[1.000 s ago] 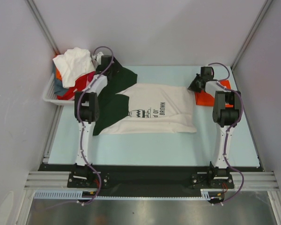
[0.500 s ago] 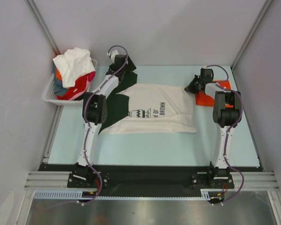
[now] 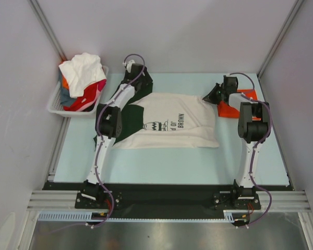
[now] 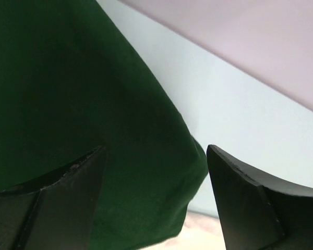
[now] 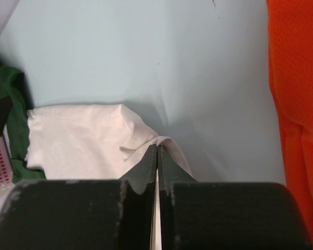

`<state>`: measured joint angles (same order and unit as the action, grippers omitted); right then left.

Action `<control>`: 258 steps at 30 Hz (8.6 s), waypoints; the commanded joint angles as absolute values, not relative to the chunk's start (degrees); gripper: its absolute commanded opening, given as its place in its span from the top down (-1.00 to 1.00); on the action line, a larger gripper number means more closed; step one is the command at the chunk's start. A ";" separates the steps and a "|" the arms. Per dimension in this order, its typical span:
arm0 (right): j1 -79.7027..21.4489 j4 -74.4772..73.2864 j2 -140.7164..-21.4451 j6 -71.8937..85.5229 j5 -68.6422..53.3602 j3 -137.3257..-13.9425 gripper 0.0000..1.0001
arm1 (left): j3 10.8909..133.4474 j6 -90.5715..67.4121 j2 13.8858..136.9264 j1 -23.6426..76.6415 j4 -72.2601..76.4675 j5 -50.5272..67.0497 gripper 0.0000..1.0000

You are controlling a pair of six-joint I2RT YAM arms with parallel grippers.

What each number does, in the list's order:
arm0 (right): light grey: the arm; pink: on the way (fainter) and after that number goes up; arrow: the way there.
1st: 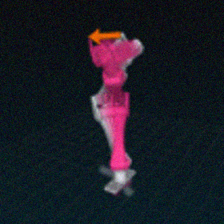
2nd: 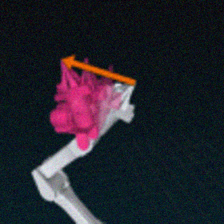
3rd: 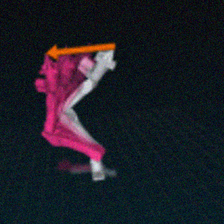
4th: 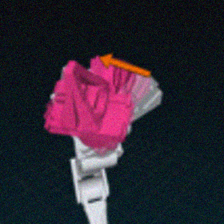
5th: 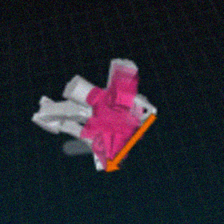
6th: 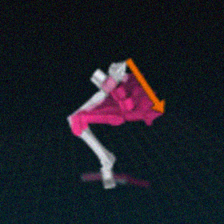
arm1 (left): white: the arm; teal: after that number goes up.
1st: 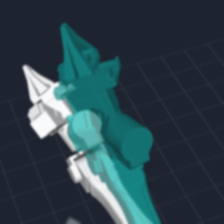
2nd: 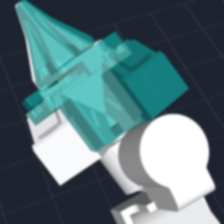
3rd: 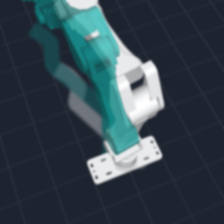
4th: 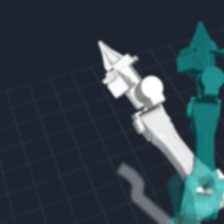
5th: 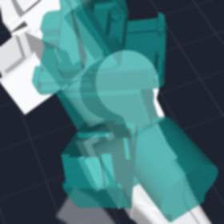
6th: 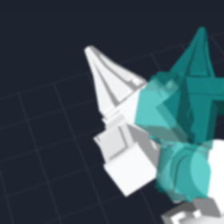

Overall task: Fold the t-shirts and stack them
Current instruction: Fold the tshirt

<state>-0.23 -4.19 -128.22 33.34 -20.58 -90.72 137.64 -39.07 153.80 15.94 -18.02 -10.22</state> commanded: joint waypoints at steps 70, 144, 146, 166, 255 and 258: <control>-2.55 14.15 -117.51 39.73 -14.68 -71.10 1.00 | 119.71 -39.11 142.73 7.38 -22.50 -7.56 -0.93; -0.44 -4.83 -117.86 34.54 -13.36 -84.80 1.00 | 120.47 -29.88 136.39 9.32 -25.30 -7.91 0.99; -0.35 -6.67 -118.39 34.28 -13.10 -87.36 1.00 | 126.18 -30.58 138.60 9.23 -26.89 -6.86 1.00; -14.14 -13.81 -87.21 30.93 2.99 -59.44 0.36 | 70.79 -37.52 91.61 11.07 -18.82 -13.19 -1.00; -33.12 -44.20 -45.09 76.54 19.42 -25.48 0.76 | 16.96 -61.88 34.63 -2.37 -27.51 -14.85 0.75; -35.59 -47.44 -45.35 76.73 21.26 -28.29 0.12 | 16.43 -60.39 33.05 -2.37 -27.42 -14.15 -0.57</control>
